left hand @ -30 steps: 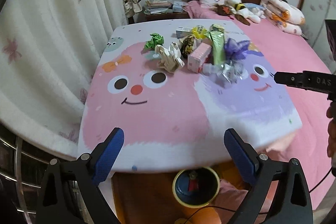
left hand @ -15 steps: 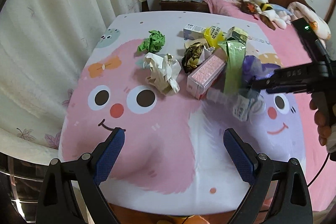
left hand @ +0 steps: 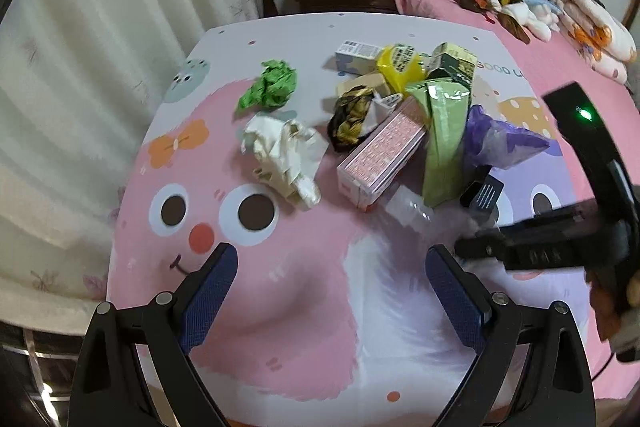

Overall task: Collect trash
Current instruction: 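Grasp the clear plastic bottle with the right tool while the left tool grasps the pink juice carton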

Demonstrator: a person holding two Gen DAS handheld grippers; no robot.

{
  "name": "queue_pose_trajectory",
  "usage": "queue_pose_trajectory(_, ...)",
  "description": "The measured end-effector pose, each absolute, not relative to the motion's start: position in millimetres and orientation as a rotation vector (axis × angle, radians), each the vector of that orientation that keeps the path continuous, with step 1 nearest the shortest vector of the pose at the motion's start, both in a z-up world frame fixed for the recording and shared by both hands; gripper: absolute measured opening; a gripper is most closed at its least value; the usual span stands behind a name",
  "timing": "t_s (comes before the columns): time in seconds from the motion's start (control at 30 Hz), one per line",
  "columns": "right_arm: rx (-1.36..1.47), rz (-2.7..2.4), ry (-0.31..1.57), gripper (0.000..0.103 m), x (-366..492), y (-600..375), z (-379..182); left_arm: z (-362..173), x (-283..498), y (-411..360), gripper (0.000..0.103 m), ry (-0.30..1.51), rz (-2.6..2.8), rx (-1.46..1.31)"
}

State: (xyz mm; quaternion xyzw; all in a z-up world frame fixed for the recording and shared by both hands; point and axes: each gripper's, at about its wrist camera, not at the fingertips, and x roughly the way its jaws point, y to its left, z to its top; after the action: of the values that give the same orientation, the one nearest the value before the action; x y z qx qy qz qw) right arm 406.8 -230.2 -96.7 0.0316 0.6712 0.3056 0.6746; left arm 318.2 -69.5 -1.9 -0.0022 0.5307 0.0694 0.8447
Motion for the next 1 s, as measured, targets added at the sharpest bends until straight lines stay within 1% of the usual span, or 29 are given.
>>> queue_pose_trajectory(0.17,0.127,0.632,1.447,0.023,398.6,-257.8,-84.7,-4.6,345.5,-84.0,0.095,1.116,0.093,0.061)
queue_pose_trajectory(0.2,0.147,0.615,1.435,0.023,397.9,-266.0,-83.2,-6.4,353.6,-86.7,0.092,1.117,0.080,0.077)
queue_pose_trajectory(0.3,0.193,0.575,1.416,0.023,395.5,-283.4,-81.3,-15.9,379.3,-92.1,0.076,1.148,0.039,0.095)
queue_pose_trajectory(0.53,0.258,0.540,1.395,0.023,392.4,-303.4,-77.7,-47.8,431.6,-98.3,0.074,1.233,-0.003,0.116)
queue_pose_trajectory(0.73,0.280,0.532,1.395,0.023,390.3,-316.1,-77.9,-73.5,457.4,-94.7,0.066,1.303,-0.018,0.100)
queue_pose_trajectory(0.8,0.289,0.529,1.396,0.023,388.2,-318.6,-79.3,-79.6,461.6,-92.2,0.065,1.319,-0.024,0.078)
queue_pose_trajectory(0.97,0.295,0.526,1.395,0.023,383.4,-318.7,-81.3,-89.6,460.6,-93.0,0.055,1.342,-0.035,0.040)
queue_pose_trajectory(1.0,0.295,0.525,1.395,0.023,386.2,-314.6,-83.5,-89.3,458.3,-94.8,0.048,1.338,-0.038,0.038)
